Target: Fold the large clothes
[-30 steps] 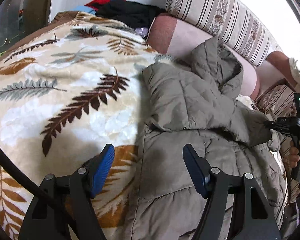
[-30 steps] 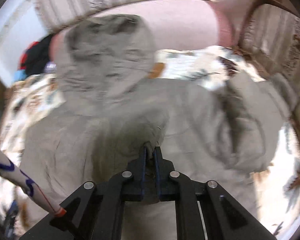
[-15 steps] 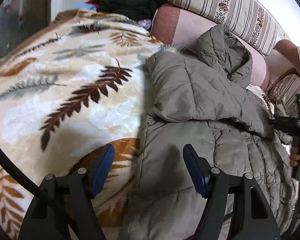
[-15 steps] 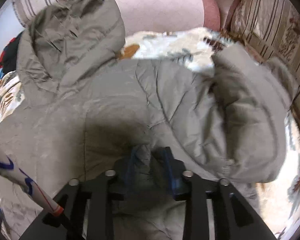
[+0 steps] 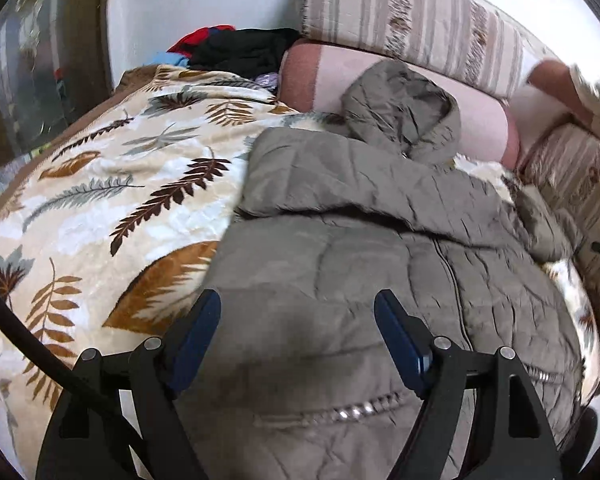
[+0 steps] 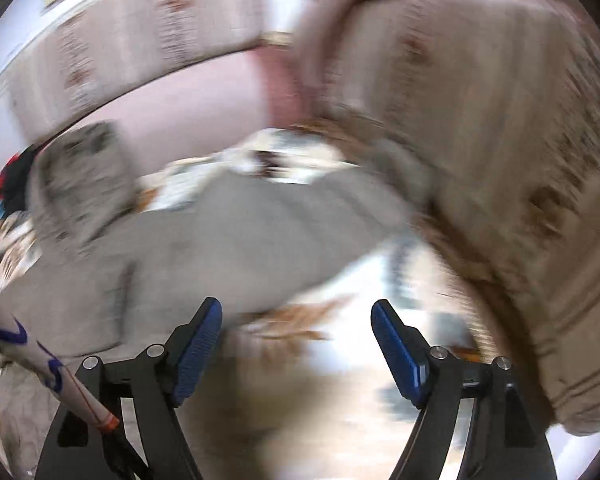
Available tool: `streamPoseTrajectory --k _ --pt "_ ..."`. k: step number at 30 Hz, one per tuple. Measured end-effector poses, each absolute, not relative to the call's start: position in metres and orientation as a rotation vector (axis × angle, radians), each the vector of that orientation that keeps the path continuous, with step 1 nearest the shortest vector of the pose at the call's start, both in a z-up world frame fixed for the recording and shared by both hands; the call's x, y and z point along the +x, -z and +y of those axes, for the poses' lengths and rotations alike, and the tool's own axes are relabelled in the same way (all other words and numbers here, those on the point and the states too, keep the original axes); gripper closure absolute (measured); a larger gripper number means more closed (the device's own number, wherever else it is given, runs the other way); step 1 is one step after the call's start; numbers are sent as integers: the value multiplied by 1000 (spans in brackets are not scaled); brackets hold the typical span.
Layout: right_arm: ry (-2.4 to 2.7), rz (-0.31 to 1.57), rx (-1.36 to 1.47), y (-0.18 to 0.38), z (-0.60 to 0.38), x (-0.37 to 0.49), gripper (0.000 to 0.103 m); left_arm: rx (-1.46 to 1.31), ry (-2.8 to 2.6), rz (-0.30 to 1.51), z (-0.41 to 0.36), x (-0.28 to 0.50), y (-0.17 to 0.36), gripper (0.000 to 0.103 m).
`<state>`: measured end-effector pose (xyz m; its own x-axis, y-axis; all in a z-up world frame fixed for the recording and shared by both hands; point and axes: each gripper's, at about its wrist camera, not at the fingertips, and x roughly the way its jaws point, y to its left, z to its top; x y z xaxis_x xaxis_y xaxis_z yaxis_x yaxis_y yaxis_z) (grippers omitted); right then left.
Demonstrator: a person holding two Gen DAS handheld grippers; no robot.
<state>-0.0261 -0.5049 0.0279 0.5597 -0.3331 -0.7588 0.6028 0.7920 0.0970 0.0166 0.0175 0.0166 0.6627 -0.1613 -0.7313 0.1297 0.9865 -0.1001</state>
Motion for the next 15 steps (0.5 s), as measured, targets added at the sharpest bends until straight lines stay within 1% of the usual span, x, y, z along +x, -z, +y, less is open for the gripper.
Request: streamPoseTrajectory --k 1,4,9,15 --pt "589 800 404 -25 -523 -35 29 -33 167 835 13 14 -17 25" --pt "624 780 483 -15 -565 -49 36 -17 186 860 -2 9 -19 25" --pt "661 753 570 9 -610 -36 39 49 205 897 -28 8 -13 25" --pt "733 776 520 27 -645 6 39 95 169 929 -41 16 -5 25"
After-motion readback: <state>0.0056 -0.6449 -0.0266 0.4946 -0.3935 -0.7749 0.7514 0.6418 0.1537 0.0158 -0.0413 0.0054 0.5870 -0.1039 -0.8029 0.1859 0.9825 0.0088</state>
